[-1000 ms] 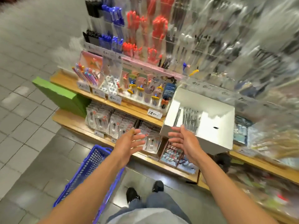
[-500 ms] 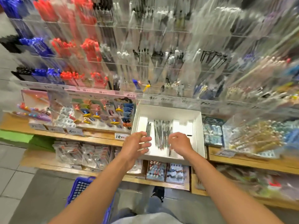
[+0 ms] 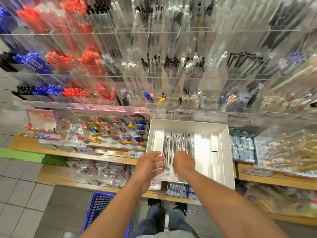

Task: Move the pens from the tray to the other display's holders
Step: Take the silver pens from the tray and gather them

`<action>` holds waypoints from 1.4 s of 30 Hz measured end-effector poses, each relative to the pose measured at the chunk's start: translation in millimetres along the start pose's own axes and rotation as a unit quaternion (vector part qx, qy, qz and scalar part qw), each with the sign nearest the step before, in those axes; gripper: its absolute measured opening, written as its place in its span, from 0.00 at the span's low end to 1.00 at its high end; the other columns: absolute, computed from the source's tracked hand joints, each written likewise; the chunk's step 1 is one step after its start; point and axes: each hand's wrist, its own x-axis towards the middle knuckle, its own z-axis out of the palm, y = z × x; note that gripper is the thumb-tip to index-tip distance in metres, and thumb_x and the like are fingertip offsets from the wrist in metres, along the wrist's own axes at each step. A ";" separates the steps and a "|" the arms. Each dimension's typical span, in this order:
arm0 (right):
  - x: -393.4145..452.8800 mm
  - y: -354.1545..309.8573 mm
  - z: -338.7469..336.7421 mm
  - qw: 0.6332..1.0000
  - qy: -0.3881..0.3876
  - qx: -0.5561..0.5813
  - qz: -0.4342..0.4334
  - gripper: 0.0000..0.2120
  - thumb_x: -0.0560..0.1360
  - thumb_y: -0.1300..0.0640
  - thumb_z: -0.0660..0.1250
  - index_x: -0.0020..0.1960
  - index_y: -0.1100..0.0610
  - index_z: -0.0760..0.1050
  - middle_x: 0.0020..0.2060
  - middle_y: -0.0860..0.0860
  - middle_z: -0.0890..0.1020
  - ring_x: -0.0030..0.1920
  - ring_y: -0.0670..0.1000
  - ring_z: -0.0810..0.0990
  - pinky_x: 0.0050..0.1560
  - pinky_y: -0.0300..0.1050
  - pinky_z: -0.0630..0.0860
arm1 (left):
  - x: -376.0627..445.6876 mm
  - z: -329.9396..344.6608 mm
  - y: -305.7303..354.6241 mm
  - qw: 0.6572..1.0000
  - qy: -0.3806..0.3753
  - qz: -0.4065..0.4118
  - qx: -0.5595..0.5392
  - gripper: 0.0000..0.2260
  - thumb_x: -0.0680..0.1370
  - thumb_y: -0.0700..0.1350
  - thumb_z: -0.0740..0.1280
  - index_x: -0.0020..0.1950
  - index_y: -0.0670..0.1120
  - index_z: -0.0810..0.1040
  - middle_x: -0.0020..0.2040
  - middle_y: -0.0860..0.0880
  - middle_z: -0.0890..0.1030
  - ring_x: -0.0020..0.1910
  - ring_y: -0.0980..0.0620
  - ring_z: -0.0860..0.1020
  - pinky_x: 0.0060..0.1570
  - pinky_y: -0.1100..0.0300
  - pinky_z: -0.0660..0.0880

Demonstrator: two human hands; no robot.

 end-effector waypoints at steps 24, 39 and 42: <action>11.8 -26.7 7.4 0.978 -0.097 0.150 0.108 0.09 0.79 0.56 0.65 0.41 0.57 0.73 0.38 0.50 0.78 0.38 0.49 0.78 0.39 0.41 0.75 | 9.2 -11.4 3.6 0.997 -0.071 -0.006 0.034 0.10 0.84 0.42 0.59 0.60 0.45 0.78 0.48 0.46 0.87 0.40 0.53 0.85 0.38 0.62 0.79; -68.6 12.1 -47.7 0.911 -0.149 0.352 -0.152 0.12 0.78 0.43 0.64 0.39 0.46 0.76 0.43 0.37 0.83 0.29 0.36 0.77 0.34 0.30 0.73 | 20.4 10.2 3.2 0.996 -0.057 0.035 0.054 0.08 0.84 0.43 0.61 0.56 0.42 0.77 0.45 0.44 0.83 0.43 0.48 0.80 0.43 0.55 0.76; -39.4 21.7 -40.2 0.935 -0.056 0.344 -0.062 0.15 0.80 0.47 0.61 0.41 0.54 0.78 0.35 0.44 0.82 0.34 0.44 0.79 0.41 0.37 0.76 | 23.8 8.9 3.7 0.997 -0.054 0.034 0.032 0.08 0.85 0.40 0.58 0.58 0.42 0.75 0.44 0.43 0.82 0.41 0.47 0.79 0.43 0.54 0.77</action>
